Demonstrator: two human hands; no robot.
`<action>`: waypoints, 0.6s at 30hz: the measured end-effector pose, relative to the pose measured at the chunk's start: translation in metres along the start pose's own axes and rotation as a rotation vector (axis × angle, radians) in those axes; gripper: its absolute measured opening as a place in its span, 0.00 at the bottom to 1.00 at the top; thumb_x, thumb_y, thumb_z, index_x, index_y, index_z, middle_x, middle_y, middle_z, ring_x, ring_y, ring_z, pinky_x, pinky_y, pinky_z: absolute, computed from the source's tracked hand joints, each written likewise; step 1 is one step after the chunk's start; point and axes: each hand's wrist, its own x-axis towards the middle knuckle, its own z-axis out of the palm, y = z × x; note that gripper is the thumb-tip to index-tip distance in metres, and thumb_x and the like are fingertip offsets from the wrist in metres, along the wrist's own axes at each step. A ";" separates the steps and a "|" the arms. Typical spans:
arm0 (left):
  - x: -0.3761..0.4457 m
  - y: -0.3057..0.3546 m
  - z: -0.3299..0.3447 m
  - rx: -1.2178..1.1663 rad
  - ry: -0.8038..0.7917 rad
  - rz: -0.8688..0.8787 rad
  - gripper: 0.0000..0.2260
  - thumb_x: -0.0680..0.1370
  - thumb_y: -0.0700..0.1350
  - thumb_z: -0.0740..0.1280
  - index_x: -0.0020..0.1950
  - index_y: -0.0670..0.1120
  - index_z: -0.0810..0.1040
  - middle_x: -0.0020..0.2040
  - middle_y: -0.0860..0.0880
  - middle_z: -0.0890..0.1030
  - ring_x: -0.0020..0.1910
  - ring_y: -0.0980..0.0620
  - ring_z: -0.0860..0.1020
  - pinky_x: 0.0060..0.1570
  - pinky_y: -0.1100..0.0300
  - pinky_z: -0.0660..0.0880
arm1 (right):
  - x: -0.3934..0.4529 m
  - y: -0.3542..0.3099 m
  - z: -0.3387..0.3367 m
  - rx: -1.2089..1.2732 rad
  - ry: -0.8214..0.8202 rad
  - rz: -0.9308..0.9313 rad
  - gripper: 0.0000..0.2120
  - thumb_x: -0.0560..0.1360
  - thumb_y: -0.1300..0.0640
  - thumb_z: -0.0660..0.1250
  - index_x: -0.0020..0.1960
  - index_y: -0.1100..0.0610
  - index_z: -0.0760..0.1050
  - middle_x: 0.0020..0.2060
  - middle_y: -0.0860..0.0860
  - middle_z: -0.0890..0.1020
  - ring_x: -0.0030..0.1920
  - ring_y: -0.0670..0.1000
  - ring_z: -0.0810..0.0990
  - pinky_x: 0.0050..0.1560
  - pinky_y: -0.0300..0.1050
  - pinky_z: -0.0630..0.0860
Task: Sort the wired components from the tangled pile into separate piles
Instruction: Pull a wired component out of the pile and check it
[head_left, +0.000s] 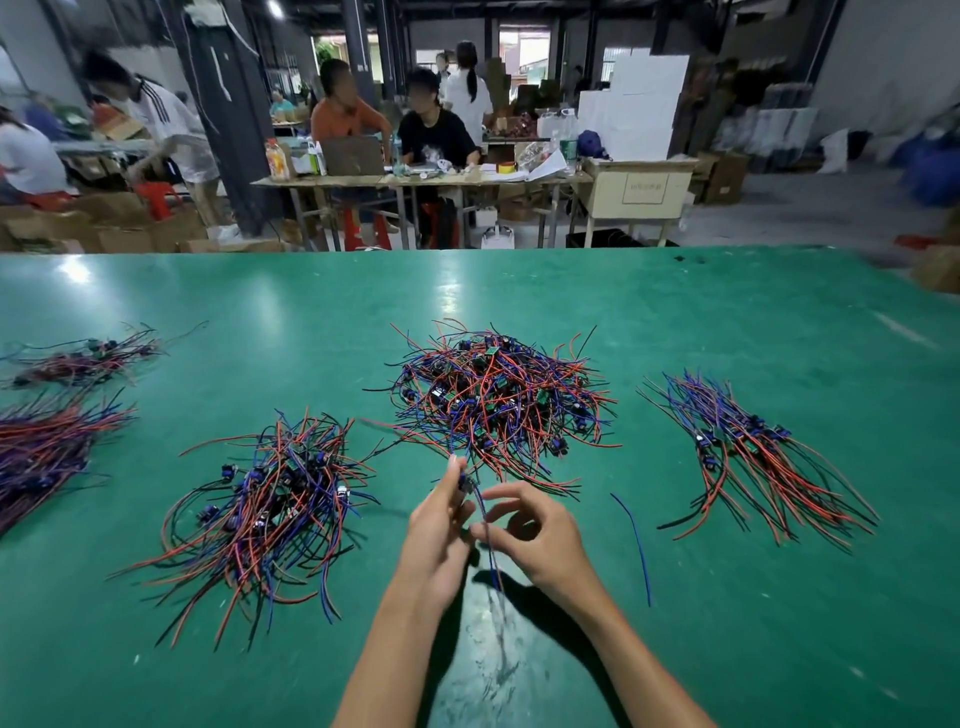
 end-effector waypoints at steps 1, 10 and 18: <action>0.001 -0.001 0.002 -0.006 0.013 -0.023 0.07 0.77 0.49 0.70 0.47 0.47 0.84 0.34 0.53 0.77 0.36 0.55 0.69 0.37 0.60 0.66 | 0.000 -0.002 -0.001 0.047 0.013 0.011 0.12 0.72 0.54 0.79 0.53 0.47 0.83 0.42 0.52 0.86 0.39 0.51 0.83 0.44 0.52 0.81; -0.005 -0.022 0.001 0.090 0.013 -0.044 0.08 0.76 0.50 0.72 0.51 0.46 0.83 0.43 0.51 0.84 0.37 0.54 0.79 0.37 0.62 0.75 | 0.003 -0.004 -0.005 0.330 0.251 0.096 0.08 0.76 0.52 0.71 0.46 0.56 0.85 0.35 0.50 0.85 0.33 0.41 0.78 0.38 0.34 0.75; -0.007 -0.031 0.001 0.163 0.036 0.135 0.09 0.77 0.47 0.73 0.50 0.41 0.82 0.44 0.47 0.87 0.31 0.55 0.79 0.31 0.64 0.78 | 0.008 0.002 -0.010 0.415 0.336 0.192 0.09 0.80 0.55 0.68 0.47 0.58 0.84 0.36 0.49 0.85 0.34 0.42 0.76 0.40 0.36 0.74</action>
